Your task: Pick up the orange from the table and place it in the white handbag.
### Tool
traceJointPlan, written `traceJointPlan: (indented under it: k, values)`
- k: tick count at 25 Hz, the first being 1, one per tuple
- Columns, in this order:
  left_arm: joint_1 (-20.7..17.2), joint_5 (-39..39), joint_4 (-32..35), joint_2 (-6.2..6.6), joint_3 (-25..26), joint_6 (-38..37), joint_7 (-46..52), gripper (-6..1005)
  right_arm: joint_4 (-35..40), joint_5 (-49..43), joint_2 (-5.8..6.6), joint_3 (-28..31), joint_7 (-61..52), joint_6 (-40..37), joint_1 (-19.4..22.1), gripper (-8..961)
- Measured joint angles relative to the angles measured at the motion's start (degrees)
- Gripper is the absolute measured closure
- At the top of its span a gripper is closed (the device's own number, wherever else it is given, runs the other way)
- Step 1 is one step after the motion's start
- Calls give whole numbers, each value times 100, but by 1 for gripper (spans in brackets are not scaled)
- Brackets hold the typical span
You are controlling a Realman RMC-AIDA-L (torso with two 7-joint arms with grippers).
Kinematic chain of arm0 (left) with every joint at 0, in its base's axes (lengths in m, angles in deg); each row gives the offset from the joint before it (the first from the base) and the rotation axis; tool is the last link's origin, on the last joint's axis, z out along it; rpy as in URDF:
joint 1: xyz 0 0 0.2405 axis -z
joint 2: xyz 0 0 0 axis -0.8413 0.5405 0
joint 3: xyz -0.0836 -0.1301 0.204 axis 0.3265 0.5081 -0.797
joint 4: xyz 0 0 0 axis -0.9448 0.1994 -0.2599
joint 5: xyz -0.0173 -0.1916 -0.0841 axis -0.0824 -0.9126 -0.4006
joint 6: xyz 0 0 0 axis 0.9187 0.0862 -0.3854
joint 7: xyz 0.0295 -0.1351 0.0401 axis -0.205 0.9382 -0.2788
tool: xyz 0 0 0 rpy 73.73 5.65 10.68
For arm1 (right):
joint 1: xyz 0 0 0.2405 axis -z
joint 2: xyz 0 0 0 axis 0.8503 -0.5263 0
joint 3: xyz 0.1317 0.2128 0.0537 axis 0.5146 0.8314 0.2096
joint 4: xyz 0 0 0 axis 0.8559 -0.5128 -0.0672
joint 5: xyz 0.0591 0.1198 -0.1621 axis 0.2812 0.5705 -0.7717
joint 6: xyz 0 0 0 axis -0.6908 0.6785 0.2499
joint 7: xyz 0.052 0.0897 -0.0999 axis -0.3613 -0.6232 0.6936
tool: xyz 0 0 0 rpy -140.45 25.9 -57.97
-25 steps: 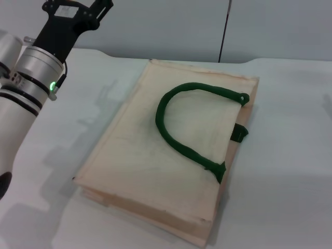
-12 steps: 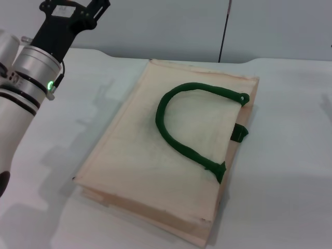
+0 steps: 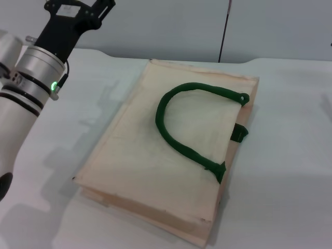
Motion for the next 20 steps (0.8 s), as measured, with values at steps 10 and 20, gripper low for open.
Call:
traceJointPlan:
  k: [10,20]
  values:
    - [-37,-47,6,-4,12,-136,190,135,0,0,0,0,-34,0,-9,61]
    - [-23,-50,-13,-4,12,-8,151,137,0,0,0,0,-36,-25,-17,61]
